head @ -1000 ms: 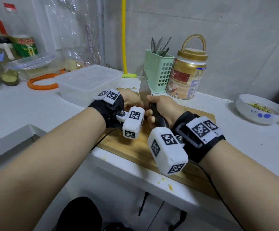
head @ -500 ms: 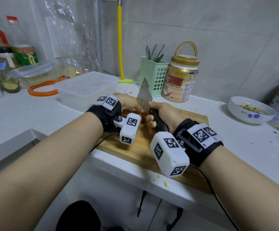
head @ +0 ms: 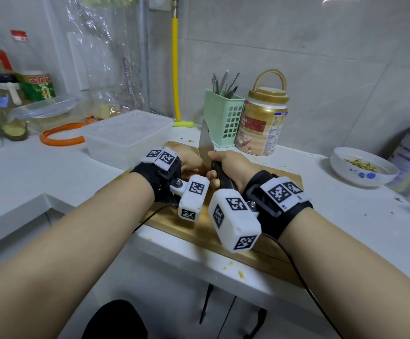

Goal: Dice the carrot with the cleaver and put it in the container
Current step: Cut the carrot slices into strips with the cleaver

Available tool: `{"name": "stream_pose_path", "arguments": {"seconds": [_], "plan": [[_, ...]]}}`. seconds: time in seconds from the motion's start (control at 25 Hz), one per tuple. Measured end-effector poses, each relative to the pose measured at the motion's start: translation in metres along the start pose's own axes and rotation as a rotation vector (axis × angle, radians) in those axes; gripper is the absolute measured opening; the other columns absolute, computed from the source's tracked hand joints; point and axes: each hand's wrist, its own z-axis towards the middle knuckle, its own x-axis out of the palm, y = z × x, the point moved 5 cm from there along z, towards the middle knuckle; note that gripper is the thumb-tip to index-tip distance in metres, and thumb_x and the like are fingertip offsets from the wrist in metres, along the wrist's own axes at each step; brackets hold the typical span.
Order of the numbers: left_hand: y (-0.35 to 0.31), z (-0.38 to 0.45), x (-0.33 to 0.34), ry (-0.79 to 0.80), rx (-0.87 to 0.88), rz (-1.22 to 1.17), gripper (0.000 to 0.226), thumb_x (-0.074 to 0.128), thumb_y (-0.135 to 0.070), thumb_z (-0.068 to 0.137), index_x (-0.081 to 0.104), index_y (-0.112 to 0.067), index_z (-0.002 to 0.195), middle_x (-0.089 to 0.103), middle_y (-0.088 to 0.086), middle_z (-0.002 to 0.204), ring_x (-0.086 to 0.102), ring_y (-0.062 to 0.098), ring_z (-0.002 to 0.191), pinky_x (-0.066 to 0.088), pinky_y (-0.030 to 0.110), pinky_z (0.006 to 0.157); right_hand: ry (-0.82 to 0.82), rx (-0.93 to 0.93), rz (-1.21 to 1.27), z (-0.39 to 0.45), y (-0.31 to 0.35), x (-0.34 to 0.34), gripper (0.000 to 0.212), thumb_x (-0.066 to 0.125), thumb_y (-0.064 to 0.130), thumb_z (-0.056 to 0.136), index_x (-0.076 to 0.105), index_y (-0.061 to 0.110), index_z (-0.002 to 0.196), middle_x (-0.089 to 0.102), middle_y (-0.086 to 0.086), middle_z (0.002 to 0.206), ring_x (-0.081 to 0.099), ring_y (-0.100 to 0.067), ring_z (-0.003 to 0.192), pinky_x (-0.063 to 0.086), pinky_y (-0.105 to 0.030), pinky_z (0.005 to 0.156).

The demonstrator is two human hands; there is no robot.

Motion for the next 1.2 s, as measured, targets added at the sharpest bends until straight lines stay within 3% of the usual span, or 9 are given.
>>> {"name": "stream_pose_path", "arguments": {"seconds": [0.12, 0.28, 0.4, 0.48, 0.56, 0.64, 0.76, 1.0, 1.2], "plan": [[-0.002, -0.004, 0.001, 0.034, -0.011, 0.019, 0.022, 0.058, -0.006, 0.094, 0.054, -0.01, 0.073, 0.06, 0.006, 0.079, 0.06, 0.024, 0.091, 0.051, 0.039, 0.1, 0.039, 0.053, 0.027, -0.001, -0.001, -0.006, 0.024, 0.043, 0.024, 0.101, 0.042, 0.008, 0.084, 0.039, -0.006, 0.052, 0.034, -0.015, 0.027, 0.031, -0.012, 0.036], [0.002, 0.0, -0.008, -0.044, -0.046, 0.044, 0.015, 0.065, -0.003, 0.085, 0.058, -0.009, 0.073, 0.068, 0.01, 0.078, 0.067, 0.022, 0.078, 0.054, 0.037, 0.094, 0.11, 0.082, 0.135, -0.013, 0.003, -0.016, 0.024, 0.041, 0.029, 0.101, 0.039, 0.013, 0.084, 0.038, -0.001, 0.05, 0.033, -0.013, 0.03, 0.025, -0.021, 0.048], [0.003, -0.002, -0.013, -0.112, -0.086, 0.131, 0.009, 0.072, -0.004, 0.072, 0.064, -0.005, 0.067, 0.072, 0.013, 0.067, 0.07, 0.024, 0.067, 0.058, 0.034, 0.082, 0.057, 0.002, 0.155, -0.018, 0.014, -0.028, 0.019, 0.043, 0.027, 0.1, 0.035, 0.014, 0.089, 0.037, -0.002, 0.052, 0.033, -0.013, 0.031, 0.028, -0.016, 0.042], [0.0, 0.001, -0.015, -0.182, -0.054, 0.275, 0.01, 0.073, -0.012, 0.062, 0.066, -0.007, 0.068, 0.072, 0.011, 0.07, 0.068, 0.025, 0.069, 0.059, 0.039, 0.08, 0.032, -0.019, 0.183, -0.018, 0.018, -0.037, 0.017, 0.044, 0.025, 0.1, 0.034, 0.014, 0.093, 0.037, -0.003, 0.054, 0.034, -0.013, 0.031, 0.029, -0.014, 0.039], [-0.005, 0.002, -0.018, -0.247, -0.029, 0.376, 0.028, 0.076, -0.025, 0.056, 0.067, -0.011, 0.079, 0.072, 0.012, 0.087, 0.068, 0.03, 0.083, 0.058, 0.041, 0.081, 0.019, -0.01, 0.203, -0.018, 0.016, -0.045, 0.018, 0.044, 0.026, 0.1, 0.033, 0.015, 0.091, 0.037, -0.002, 0.055, 0.035, -0.013, 0.031, 0.029, -0.014, 0.039], [-0.015, -0.005, -0.011, -0.213, 0.003, 0.391, 0.037, 0.079, -0.04, 0.062, 0.067, -0.012, 0.083, 0.071, 0.011, 0.091, 0.066, 0.03, 0.086, 0.056, 0.036, 0.08, 0.019, 0.007, 0.226, -0.019, 0.012, -0.048, 0.019, 0.044, 0.026, 0.1, 0.033, 0.014, 0.09, 0.037, -0.002, 0.055, 0.035, -0.013, 0.032, 0.029, -0.016, 0.04], [-0.026, -0.017, 0.002, -0.155, 0.025, 0.427, 0.052, 0.078, -0.06, 0.065, 0.065, -0.014, 0.085, 0.066, 0.005, 0.084, 0.061, 0.023, 0.079, 0.045, 0.029, 0.064, 0.024, 0.024, 0.237, -0.021, 0.008, -0.049, 0.021, 0.042, 0.025, 0.1, 0.034, 0.012, 0.086, 0.037, -0.002, 0.053, 0.034, -0.012, 0.031, 0.027, -0.02, 0.044], [-0.027, -0.018, 0.011, -0.114, 0.012, 0.482, 0.029, 0.083, -0.037, 0.058, 0.065, -0.015, 0.064, 0.068, 0.001, 0.07, 0.062, 0.02, 0.071, 0.047, 0.027, 0.065, 0.045, 0.052, 0.239, -0.021, 0.005, -0.047, 0.021, 0.043, 0.027, 0.099, 0.033, 0.013, 0.087, 0.039, -0.002, 0.049, 0.035, -0.013, 0.03, 0.028, -0.015, 0.041], [-0.028, -0.016, 0.009, -0.137, 0.062, 0.5, 0.029, 0.077, -0.038, 0.069, 0.063, -0.015, 0.074, 0.066, 0.003, 0.076, 0.061, 0.019, 0.073, 0.048, 0.028, 0.065, 0.065, 0.064, 0.232, -0.025, 0.002, -0.042, 0.025, 0.041, 0.028, 0.1, 0.035, 0.012, 0.082, 0.037, -0.001, 0.05, 0.034, -0.012, 0.03, 0.026, -0.02, 0.045]]}}
